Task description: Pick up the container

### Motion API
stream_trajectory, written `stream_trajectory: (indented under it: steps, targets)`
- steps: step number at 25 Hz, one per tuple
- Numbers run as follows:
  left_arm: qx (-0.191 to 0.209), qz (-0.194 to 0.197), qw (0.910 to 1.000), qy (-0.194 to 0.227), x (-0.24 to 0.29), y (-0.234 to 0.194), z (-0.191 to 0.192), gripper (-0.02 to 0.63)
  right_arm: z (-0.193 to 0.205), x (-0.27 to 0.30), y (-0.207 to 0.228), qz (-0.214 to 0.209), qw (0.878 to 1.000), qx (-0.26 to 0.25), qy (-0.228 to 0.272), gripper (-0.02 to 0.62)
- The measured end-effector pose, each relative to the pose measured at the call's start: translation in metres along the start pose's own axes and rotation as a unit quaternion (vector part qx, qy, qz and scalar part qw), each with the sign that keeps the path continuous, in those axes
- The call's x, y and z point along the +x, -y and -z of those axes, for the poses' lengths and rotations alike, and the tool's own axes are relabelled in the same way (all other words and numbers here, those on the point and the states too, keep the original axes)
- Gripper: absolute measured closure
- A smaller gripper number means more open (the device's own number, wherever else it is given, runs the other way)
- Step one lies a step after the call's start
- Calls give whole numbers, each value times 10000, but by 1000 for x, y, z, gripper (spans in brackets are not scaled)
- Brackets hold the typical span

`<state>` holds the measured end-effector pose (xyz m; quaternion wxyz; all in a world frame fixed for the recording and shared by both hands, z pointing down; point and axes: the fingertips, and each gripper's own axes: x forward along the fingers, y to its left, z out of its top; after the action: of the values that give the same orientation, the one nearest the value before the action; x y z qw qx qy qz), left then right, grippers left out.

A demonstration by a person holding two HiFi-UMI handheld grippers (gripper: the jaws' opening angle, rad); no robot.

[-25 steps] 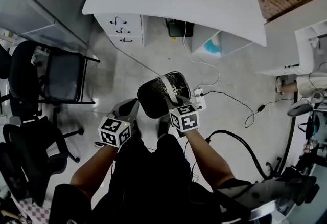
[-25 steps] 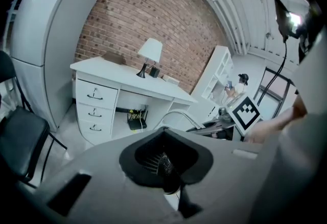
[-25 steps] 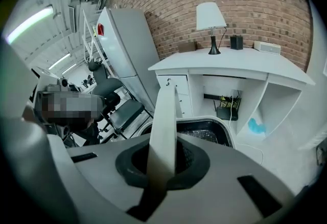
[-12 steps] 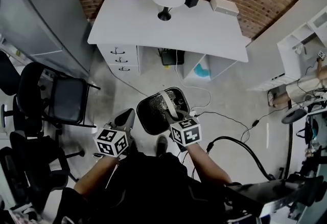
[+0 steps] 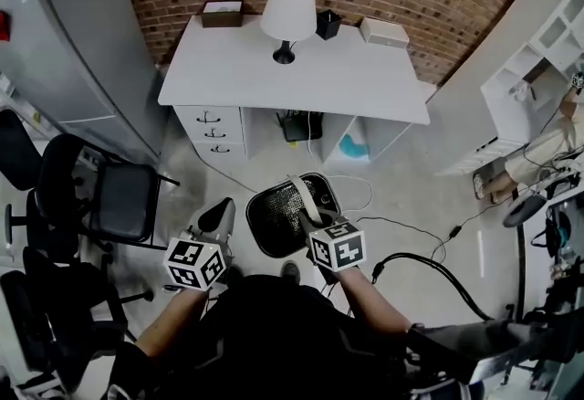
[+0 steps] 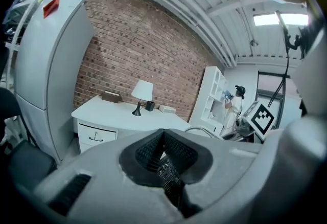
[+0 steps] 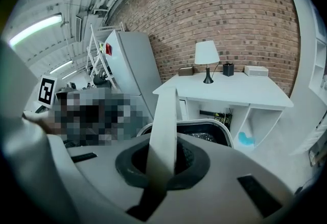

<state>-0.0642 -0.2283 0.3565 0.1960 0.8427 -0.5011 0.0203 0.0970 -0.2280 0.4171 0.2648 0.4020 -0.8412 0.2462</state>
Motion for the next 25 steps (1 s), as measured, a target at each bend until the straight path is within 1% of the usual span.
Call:
stream_trajectory:
  steps: [6, 16, 25]
  targets:
    - [-11, 9, 10000, 94, -6, 10, -10, 601, -7, -18, -2, 75, 9998, 14, 174, 585]
    - [156, 49, 9996, 215, -12, 16, -24, 601, -30, -41, -6, 112, 9984, 24, 562, 586]
    - [274, 73, 9991, 308, -11, 18, -35, 600, -45, -50, -7, 131, 9976, -86, 675, 585]
